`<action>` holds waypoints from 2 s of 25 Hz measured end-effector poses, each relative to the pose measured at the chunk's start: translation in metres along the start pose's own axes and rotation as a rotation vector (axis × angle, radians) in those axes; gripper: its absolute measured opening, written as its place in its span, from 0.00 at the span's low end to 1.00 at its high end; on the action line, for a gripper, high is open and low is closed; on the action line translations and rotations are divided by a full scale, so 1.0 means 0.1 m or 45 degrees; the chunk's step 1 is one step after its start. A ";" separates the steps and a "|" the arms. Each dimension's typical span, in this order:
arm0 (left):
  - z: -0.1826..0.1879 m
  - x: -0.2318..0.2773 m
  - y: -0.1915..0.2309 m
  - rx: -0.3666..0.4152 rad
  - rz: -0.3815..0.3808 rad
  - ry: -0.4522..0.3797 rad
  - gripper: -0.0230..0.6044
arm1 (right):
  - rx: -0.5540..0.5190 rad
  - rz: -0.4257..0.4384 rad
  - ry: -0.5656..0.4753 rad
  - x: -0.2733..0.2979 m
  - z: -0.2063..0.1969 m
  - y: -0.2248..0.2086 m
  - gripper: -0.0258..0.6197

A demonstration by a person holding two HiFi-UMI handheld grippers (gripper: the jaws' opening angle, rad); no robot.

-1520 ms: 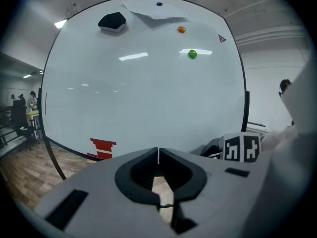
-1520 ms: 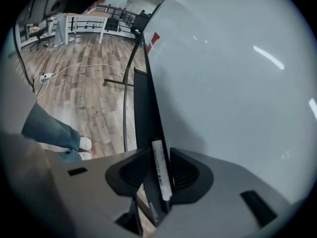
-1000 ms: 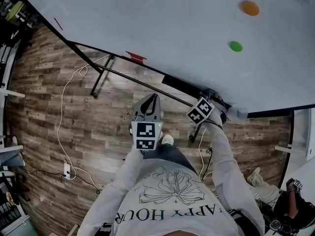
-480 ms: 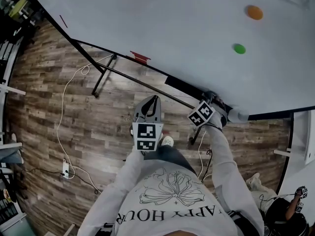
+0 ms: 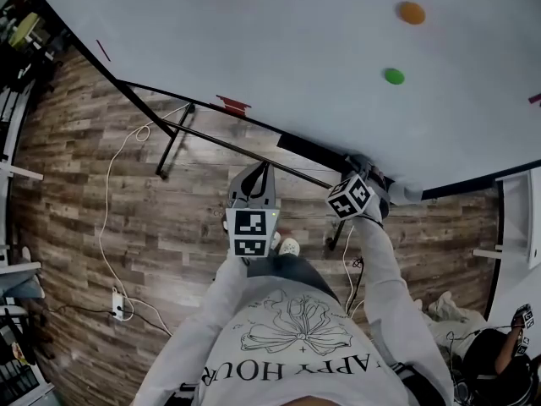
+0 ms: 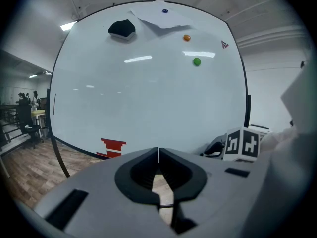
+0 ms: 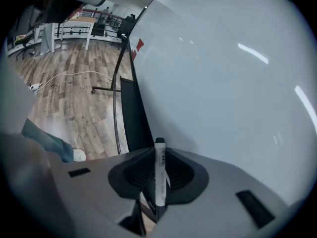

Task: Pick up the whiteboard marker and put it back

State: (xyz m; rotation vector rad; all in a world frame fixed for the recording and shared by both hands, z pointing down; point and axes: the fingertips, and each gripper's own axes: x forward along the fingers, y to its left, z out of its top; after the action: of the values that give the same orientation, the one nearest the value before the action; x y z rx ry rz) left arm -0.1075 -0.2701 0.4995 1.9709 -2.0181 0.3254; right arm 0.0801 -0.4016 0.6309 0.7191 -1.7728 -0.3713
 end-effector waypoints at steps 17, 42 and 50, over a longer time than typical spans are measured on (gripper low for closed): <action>0.46 0.31 -0.60 0.093 -0.200 -0.091 0.05 | 0.863 -0.226 -0.483 -1.06 0.03 -0.81 0.14; 0.80 0.72 -1.90 0.208 -0.521 -0.146 0.05 | 1.260 -0.669 -0.640 -1.90 -1.26 -1.75 0.14; 0.73 0.79 -1.99 0.217 -0.544 -0.115 0.05 | 1.382 -0.618 -0.601 -1.59 -1.48 -1.59 0.14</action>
State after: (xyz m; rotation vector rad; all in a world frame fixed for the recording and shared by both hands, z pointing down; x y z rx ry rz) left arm 0.0865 -0.3768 0.4513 2.4931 -1.6004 0.3199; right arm 0.2936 -0.4061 0.4665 1.9722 -2.1895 0.1784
